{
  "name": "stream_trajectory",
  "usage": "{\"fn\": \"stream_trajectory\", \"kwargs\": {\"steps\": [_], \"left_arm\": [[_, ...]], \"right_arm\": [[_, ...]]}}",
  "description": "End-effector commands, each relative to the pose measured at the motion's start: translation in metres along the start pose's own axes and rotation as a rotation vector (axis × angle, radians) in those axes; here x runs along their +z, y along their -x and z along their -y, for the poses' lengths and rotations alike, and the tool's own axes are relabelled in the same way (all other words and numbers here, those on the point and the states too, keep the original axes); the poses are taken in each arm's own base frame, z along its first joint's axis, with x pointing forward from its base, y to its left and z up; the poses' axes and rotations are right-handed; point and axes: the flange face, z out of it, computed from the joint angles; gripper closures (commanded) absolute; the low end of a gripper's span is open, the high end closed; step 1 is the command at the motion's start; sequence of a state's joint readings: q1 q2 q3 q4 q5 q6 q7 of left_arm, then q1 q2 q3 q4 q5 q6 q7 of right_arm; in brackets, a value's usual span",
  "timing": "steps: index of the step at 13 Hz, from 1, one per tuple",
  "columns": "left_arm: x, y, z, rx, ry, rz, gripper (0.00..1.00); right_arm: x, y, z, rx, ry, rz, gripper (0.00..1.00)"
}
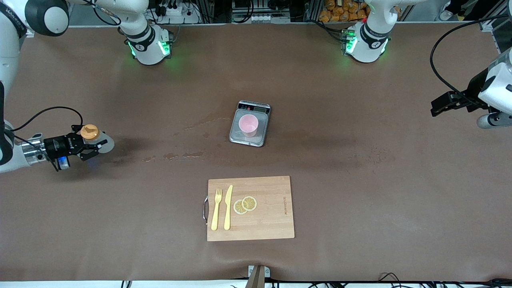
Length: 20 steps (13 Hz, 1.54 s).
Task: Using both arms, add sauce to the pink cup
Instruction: 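Carry the sauce bottle back to its starting spot with the right gripper, then lower the bottle onto the table and open the right gripper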
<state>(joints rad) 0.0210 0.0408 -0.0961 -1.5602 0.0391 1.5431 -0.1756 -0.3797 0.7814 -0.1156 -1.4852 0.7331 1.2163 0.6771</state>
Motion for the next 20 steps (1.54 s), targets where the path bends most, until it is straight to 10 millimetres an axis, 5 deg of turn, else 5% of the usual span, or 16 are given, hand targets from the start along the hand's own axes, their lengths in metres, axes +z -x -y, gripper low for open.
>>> {"fn": "stream_trajectory", "kwargs": {"steps": [1,7,10,14,20], "left_arm": [[-0.007,0.005,-0.001,0.006,0.022,-0.013,0.0],[-0.01,0.005,-0.006,0.011,0.021,-0.019,0.0],[-0.012,0.005,-0.008,0.013,0.022,-0.024,0.0],[-0.012,0.005,-0.007,0.014,0.01,-0.028,0.0],[-0.014,0.005,-0.006,0.015,0.012,-0.03,0.0]], "right_arm": [[0.005,-0.017,0.002,-0.024,-0.045,0.093,0.86],[0.029,-0.067,0.002,-0.034,-0.082,0.183,0.81],[0.031,-0.069,0.003,-0.035,-0.085,0.184,0.79],[0.037,-0.071,0.006,-0.023,-0.071,0.176,0.22],[0.021,-0.059,0.012,0.007,-0.068,0.147,0.05]]}}
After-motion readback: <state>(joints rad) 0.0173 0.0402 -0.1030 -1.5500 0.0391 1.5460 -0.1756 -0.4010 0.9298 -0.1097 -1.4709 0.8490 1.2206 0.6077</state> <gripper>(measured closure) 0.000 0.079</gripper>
